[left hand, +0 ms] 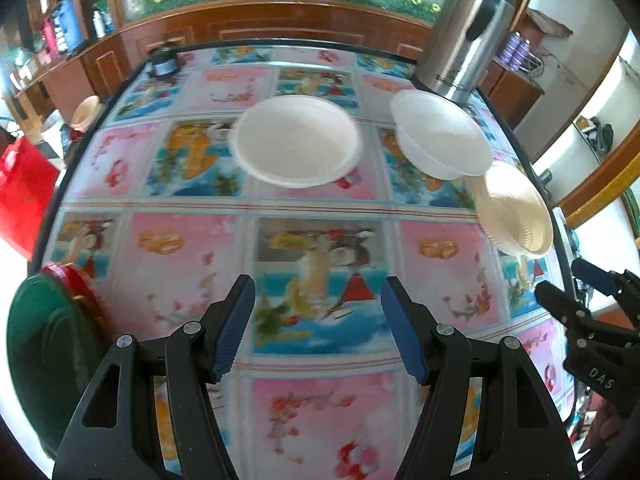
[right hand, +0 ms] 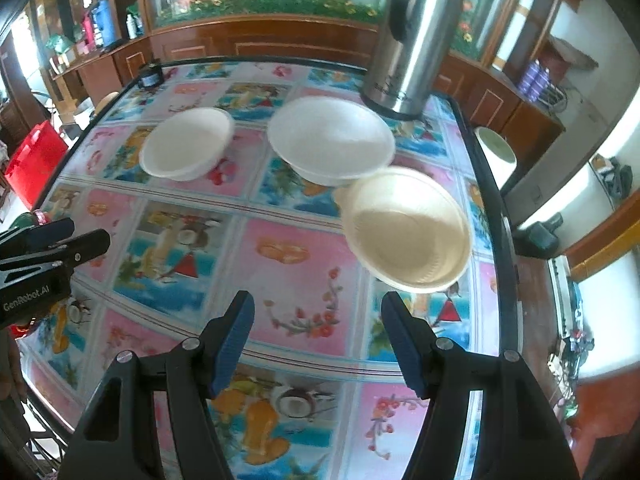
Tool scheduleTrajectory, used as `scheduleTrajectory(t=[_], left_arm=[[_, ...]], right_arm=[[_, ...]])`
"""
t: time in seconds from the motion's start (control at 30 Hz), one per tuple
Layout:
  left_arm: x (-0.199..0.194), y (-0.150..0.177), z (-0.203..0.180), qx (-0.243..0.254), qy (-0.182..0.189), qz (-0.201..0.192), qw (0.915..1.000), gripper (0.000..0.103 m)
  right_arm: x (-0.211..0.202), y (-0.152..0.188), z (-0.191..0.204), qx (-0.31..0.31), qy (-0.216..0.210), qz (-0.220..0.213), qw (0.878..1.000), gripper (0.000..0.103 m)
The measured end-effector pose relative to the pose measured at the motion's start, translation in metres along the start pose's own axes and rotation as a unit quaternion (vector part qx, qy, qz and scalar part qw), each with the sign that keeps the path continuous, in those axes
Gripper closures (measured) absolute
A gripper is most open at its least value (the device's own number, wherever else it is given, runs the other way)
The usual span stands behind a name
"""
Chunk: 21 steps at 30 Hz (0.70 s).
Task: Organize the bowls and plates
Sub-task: 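Reach both grippers to the white paper plate and grasp its rim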
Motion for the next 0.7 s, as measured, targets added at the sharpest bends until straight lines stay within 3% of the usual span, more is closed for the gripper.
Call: scheduleTrajectory(t=[0.3, 0.53, 0.7], left_arm=[[0.037, -0.032, -0.063, 0.019, 0.029, 0.033, 0.9988, 0.037], [0.051, -0.056, -0.087, 0.008, 0.046, 0.044, 0.9979, 0.037], [0.055, -0.087, -0.088, -0.035, 0.062, 0.042, 0.9965, 0.037]], right_arm=[[0.028, -0.009, -0.061, 0.05, -0.028, 0.013, 0.998, 0.036], [0.038, -0.03, -0.105, 0.07, -0.036, 0.008, 0.997, 0.036], [0.037, -0.06, -0.116, 0.069, -0.095, -0.002, 0.993, 0.033]])
Point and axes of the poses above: each gripper's, at about its wrist camera, not at the fingertips, and x roughly the way its jaws point, z to its left, y to its underside, the point moved 6 cm from there along x, roughly the way its jaws point, and after that the axes turned 12 degrees about z, right-handed, at the moved point
